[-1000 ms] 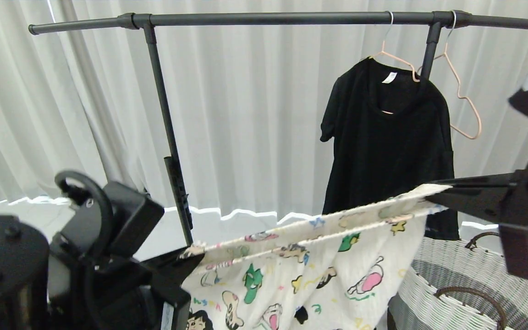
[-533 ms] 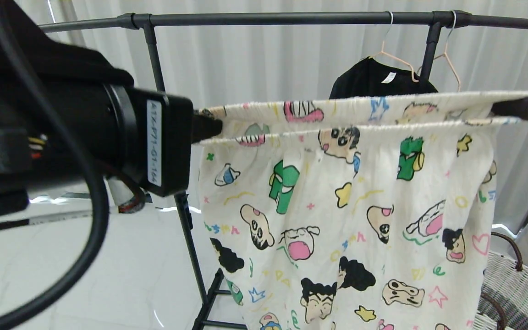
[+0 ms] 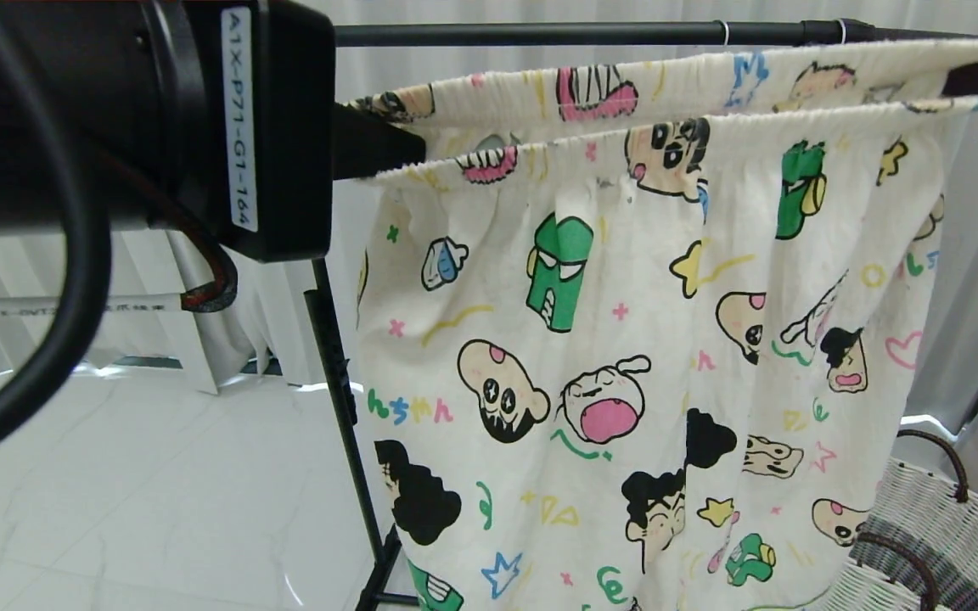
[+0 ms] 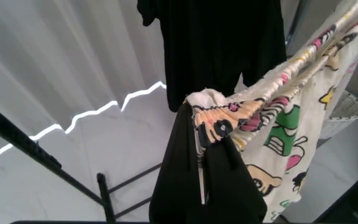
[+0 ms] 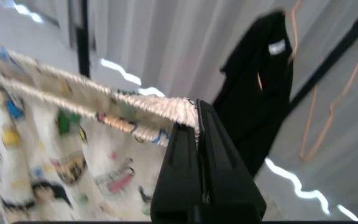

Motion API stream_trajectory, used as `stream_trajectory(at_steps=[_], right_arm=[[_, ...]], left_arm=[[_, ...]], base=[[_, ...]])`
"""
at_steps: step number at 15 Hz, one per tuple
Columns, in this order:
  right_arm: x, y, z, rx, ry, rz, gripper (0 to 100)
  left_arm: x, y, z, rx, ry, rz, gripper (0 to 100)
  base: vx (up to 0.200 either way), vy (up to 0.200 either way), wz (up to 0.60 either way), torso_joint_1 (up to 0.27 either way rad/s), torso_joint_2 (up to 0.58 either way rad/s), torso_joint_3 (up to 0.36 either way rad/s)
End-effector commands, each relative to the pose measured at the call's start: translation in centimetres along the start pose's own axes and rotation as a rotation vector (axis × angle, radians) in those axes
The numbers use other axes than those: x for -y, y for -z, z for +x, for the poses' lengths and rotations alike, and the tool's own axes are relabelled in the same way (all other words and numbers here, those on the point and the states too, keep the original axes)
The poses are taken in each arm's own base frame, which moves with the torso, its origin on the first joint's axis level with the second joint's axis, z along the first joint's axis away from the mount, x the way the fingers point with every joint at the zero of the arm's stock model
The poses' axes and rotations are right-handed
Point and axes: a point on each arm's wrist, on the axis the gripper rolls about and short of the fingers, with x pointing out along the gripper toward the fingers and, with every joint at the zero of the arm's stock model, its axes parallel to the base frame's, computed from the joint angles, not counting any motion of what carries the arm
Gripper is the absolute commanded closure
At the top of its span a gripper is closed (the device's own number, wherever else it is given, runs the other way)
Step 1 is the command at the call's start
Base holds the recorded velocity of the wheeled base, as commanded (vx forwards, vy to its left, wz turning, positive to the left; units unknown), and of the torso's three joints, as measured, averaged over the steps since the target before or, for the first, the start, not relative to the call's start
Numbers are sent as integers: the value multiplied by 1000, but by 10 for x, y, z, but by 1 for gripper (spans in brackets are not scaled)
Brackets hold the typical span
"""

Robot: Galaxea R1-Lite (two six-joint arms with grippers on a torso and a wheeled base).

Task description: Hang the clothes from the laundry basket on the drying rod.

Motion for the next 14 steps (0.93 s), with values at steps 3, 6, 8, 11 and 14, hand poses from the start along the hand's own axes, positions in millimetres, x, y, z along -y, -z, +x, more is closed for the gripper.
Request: stream_trajectory(at_steps=[3,6,8,11,14], right_arm=[[21,-2,-48,-62,-62,-20,100],[22,0,-78,-25,-443,-14,100],[19,0,-80,-12,-554,-18,100],[-6,1,-68,-50,-768,-67,100],[-17,0,-58,-76,-801,-85,100]], left_arm=[[4,-7,9,51,-2,-18,100],[12,-12,27,103,-5,-37,100],[12,-12,29,100,-5,-36,100],[13,-11,32,93,-8,-33,100],[13,-11,32,93,-33,-34,100]], base=[[0,0,0,0,0,0],[0,0,0,0,0,0],[0,0,0,0,0,0],[0,0,0,0,0,0],[0,0,0,0,0,0]])
